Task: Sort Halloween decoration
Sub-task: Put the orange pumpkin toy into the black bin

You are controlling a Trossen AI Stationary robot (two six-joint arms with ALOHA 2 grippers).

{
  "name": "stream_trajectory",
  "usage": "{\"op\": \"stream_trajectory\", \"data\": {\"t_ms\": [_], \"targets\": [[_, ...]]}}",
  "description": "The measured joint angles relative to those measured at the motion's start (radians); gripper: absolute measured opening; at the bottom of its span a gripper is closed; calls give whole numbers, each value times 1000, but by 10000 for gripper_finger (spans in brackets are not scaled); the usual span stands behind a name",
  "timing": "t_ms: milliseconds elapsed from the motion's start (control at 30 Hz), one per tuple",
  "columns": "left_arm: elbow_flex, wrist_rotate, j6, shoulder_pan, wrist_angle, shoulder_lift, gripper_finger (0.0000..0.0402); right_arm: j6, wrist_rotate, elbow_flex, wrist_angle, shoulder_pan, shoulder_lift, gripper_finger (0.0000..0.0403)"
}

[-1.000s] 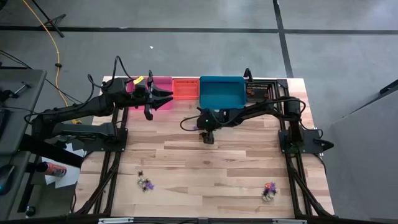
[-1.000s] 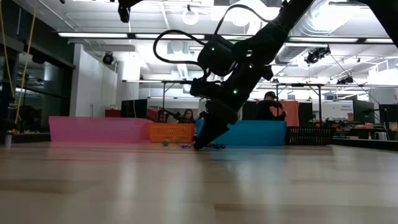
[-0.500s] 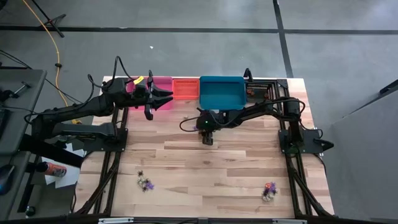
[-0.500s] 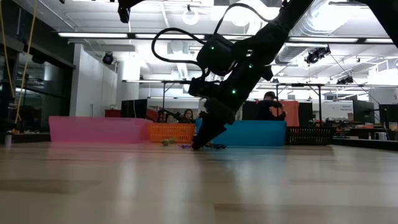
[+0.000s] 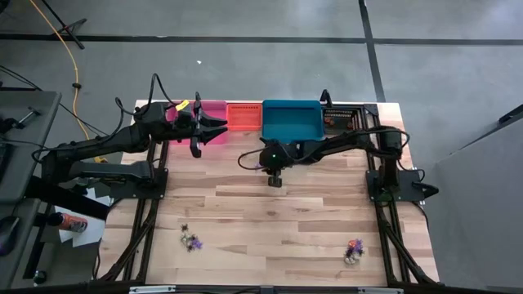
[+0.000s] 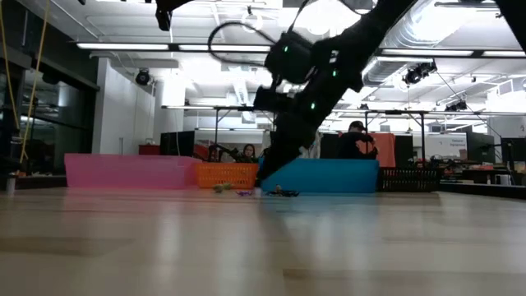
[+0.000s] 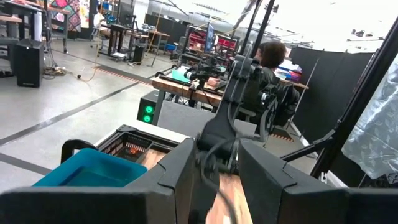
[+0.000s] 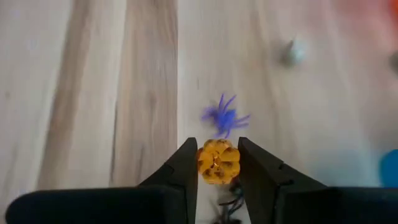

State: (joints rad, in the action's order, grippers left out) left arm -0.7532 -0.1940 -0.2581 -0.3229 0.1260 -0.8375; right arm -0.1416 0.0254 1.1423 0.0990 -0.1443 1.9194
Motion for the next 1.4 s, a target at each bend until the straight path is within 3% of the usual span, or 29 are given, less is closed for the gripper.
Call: {"op": "stream_trajectory", "data": {"t_ms": [167,400,667,800,1000,1200,1400], "targets": [[0,0,3,0,-10,0,108,-21,1,0,95,-29,-122,83],[0,56,33,0,-21,0,108,15,1,-32,261,-93,-396,83],[-1,115,103,0,-46,-4,108,238,-42,-336,222,-122,-792,83],[-1,119,113,0,-45,-29,108,356,-42,-487,18,-97,-944,83],[-1,110,59,2,-45,-93,108,346,-41,-529,-277,-77,-990,83],[-1,42,29,20,20,-124,108,233,-24,-447,-292,-77,-990,83],[-1,44,43,37,31,-124,108,214,-23,-431,-278,-77,-989,83]]}}
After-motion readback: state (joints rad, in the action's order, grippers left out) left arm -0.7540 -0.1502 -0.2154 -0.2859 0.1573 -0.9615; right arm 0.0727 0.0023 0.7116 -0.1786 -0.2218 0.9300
